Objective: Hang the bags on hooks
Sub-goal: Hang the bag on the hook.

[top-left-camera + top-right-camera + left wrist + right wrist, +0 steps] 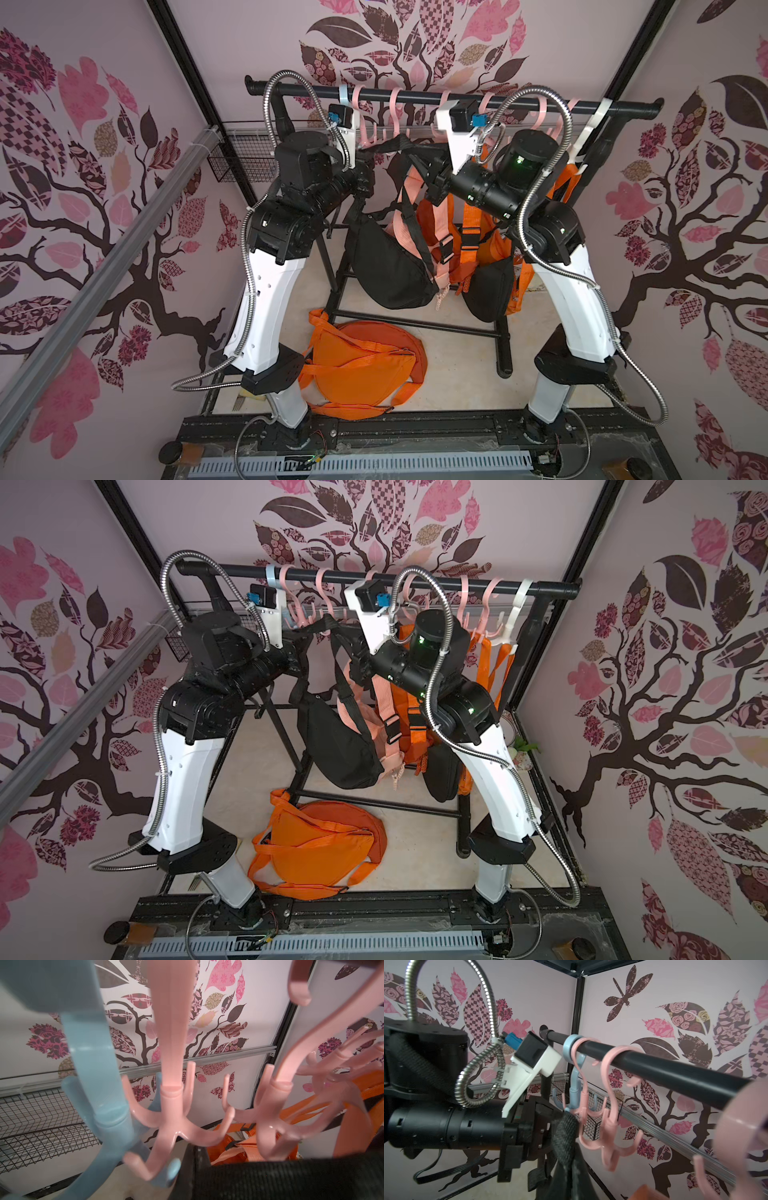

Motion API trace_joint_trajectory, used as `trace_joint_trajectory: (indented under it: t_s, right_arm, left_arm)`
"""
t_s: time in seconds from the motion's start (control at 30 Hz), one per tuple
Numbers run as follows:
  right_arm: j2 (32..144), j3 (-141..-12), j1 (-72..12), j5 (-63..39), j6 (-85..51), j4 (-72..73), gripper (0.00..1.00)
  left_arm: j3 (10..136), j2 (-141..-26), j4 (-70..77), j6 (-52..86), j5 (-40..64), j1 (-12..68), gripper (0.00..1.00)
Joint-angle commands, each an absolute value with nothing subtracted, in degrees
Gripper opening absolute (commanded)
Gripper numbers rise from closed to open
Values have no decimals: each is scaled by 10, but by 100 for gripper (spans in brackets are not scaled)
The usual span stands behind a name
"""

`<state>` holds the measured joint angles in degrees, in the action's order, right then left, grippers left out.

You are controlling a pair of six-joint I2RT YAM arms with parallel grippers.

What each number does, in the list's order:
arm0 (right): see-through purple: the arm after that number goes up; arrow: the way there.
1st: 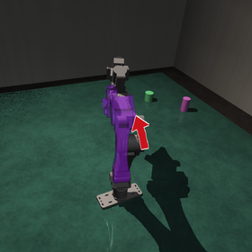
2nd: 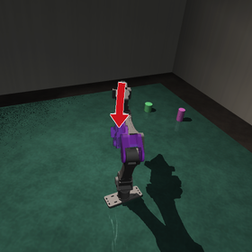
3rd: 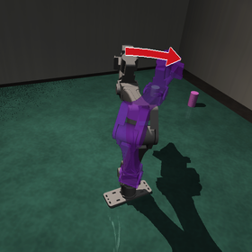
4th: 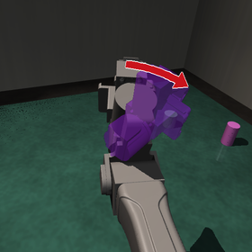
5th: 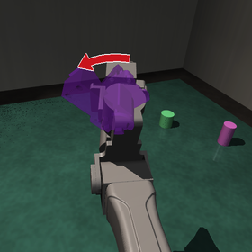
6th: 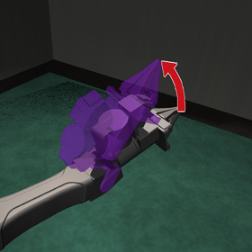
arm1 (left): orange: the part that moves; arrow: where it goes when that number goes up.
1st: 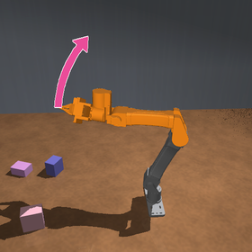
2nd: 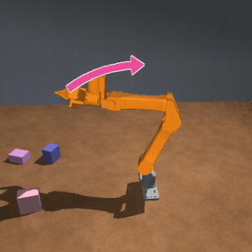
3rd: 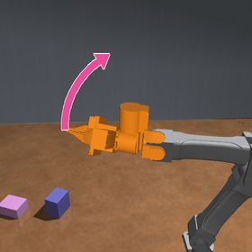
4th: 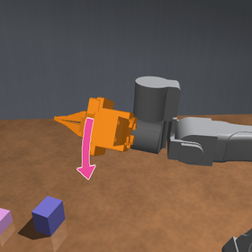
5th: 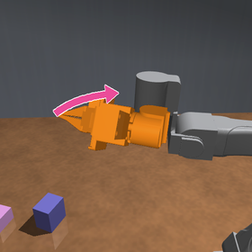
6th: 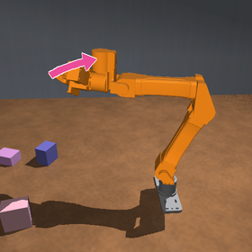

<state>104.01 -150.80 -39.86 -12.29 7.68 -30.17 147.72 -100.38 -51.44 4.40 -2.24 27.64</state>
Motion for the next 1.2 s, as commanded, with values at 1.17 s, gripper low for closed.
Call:
trace_joint_trajectory:
  t_s: [1.17]
  right_arm:
    - [999, -1361, -370, -141, 48, -208, 0]
  left_arm:
    - [1440, -1032, -475, 77, 24, 265, 0]
